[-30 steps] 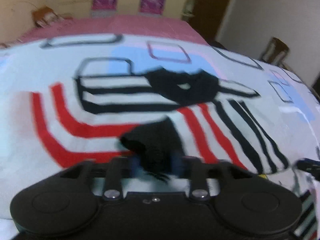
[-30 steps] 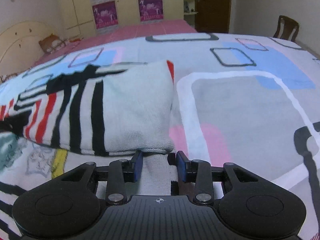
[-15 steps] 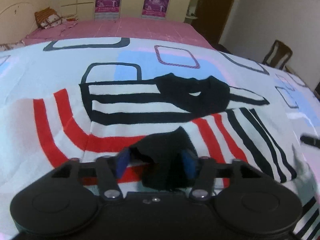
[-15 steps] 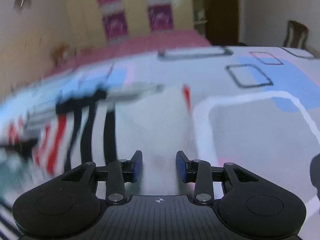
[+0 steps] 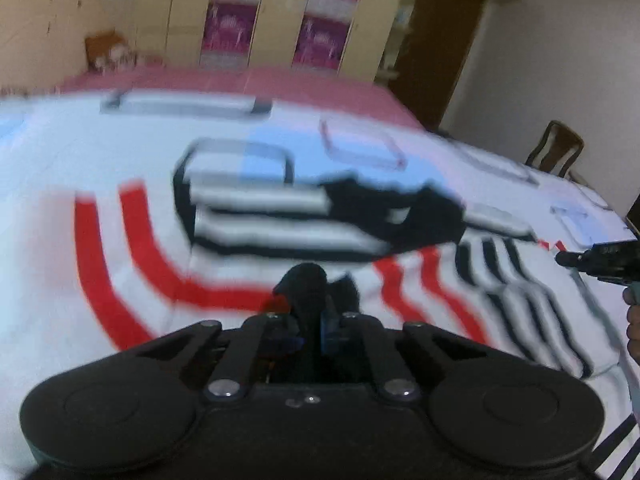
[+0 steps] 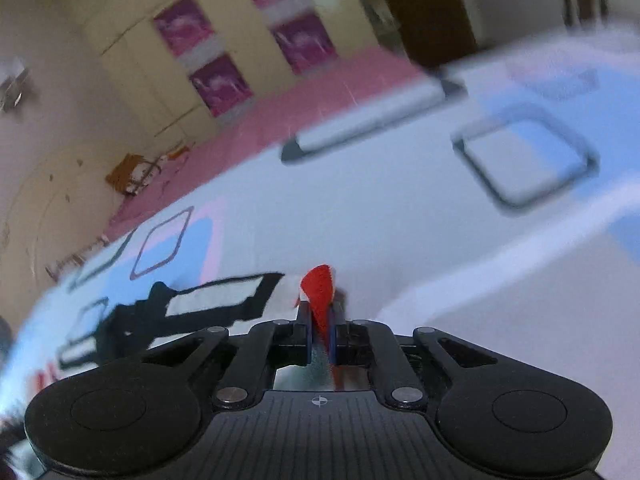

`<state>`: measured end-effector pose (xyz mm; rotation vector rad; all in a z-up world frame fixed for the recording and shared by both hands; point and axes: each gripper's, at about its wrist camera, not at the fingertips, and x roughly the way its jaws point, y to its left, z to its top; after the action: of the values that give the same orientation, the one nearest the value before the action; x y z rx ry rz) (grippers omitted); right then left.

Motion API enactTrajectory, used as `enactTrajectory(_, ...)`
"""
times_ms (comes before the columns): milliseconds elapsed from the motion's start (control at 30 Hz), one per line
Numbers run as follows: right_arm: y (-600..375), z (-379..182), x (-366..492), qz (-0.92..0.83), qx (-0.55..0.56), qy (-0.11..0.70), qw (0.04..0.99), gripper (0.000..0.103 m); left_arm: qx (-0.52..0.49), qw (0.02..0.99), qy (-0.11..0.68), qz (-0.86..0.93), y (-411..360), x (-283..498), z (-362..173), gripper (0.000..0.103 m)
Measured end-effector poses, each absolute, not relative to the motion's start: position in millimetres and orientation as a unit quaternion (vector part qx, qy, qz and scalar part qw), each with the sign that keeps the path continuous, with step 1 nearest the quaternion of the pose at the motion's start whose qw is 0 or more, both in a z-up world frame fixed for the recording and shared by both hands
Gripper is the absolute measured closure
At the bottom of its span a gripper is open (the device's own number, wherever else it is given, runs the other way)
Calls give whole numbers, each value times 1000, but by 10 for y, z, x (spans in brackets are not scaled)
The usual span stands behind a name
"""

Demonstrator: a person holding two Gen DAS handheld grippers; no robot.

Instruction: Fold small clothes

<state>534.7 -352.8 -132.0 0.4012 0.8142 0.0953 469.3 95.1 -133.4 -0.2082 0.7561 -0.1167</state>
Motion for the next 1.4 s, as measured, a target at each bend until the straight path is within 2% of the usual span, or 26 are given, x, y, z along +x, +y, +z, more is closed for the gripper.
enactTrajectory(133, -3564, -1342, 5295, 42, 193, 389, 900, 96, -84, 923, 373, -54, 888, 4722, -1296, 96)
enactTrajectory(167, -3552, -1323, 5277, 40, 183, 387, 903, 95, -78, 922, 375, -58, 886, 4726, -1291, 93)
enactTrajectory(200, -3538, -1309, 5269, 36, 177, 386, 905, 88, -74, 921, 377, -60, 893, 4720, -1274, 82)
enactTrajectory(233, -3535, -1262, 5240, 17, 167, 383, 908, 56, -76, 921, 378, -55, 913, 4698, -1245, 60)
enactTrajectory(267, -3539, -1178, 5164, -5, 156, 365, 918, 38, -73, 925, 372, -41, 948, 4645, -1190, 47)
enactTrajectory(300, -3547, -1086, 5064, -5, 153, 340, 928, 38, -59, 935, 348, -20, 950, 4543, -1100, 31)
enactTrajectory(333, -3541, -1040, 5041, 0, 153, 335, 930, 38, -49, 946, 321, -11, 930, 4464, -1019, 29)
enactTrajectory(367, -3527, -991, 4990, 10, 153, 336, 929, 45, -47, 951, 304, -24, 864, 4435, -927, 29)
enactTrajectory(400, -3459, -962, 4964, 32, 145, 337, 930, 56, -52, 951, 301, -45, 772, 4470, -874, 29)
enactTrajectory(433, -3366, -955, 4958, 49, 130, 345, 928, 75, -52, 950, 301, -66, 670, 4518, -856, 29)
enactTrajectory(467, -3262, -963, 4968, 65, 118, 350, 927, 78, -43, 946, 306, -94, 480, 4620, -856, 29)
enactTrajectory(600, -2771, -1069, 5054, 134, 73, 373, 915, 78, 0, 933, 327, -149, -193, 4959, -1027, 29)
enactTrajectory(733, -2604, -1146, 5072, 181, 33, 381, 906, 78, 32, 922, 356, -151, -375, 5114, -1301, 31)
enactTrajectory(767, -2703, -1168, 5120, 168, 38, 380, 909, 81, 41, 920, 364, -139, -296, 5119, -1346, 32)
enactTrajectory(800, -2855, -1191, 5162, 146, 54, 378, 913, 90, 45, 921, 364, -129, -183, 5084, -1359, 29)
enactTrajectory(833, -3024, -1207, 5223, 96, 60, 379, 918, 103, 50, 923, 363, -114, -65, 5052, -1380, 28)
enactTrajectory(900, -3342, -1260, 5328, 9, 62, 388, 919, 103, 39, 924, 364, -112, 198, 4988, -1398, 23)
enactTrajectory(933, -3489, -1301, 5349, 13, 88, 399, 913, 103, 37, 923, 367, -109, 272, 4982, -1400, 14)
enactTrajectory(967, -3549, -1322, 5344, 24, 96, 399, 911, 103, 40, 921, 373, -102, 308, 5008, -1401, 11)
enactTrajectory(1000, -3561, -1315, 5324, 28, 84, 399, 913, 102, 35, 920, 376, -103, 334, 5028, -1398, 12)
enactTrajectory(1100, -3505, -1232, 5267, 21, 65, 396, 916, 102, 28, 922, 374, -94, 292, 5028, -1292, 29)
enactTrajectory(1233, -3299, -1072, 5166, 37, 57, 375, 924, 102, 34, 933, 340, -111, 65, 4888, -1134, 29)
enactTrajectory(1400, -3009, -1220, 5238, 41, 34, 397, 916, 102, 47, 917, 374, -129, -187, 4972, -1294, 28)
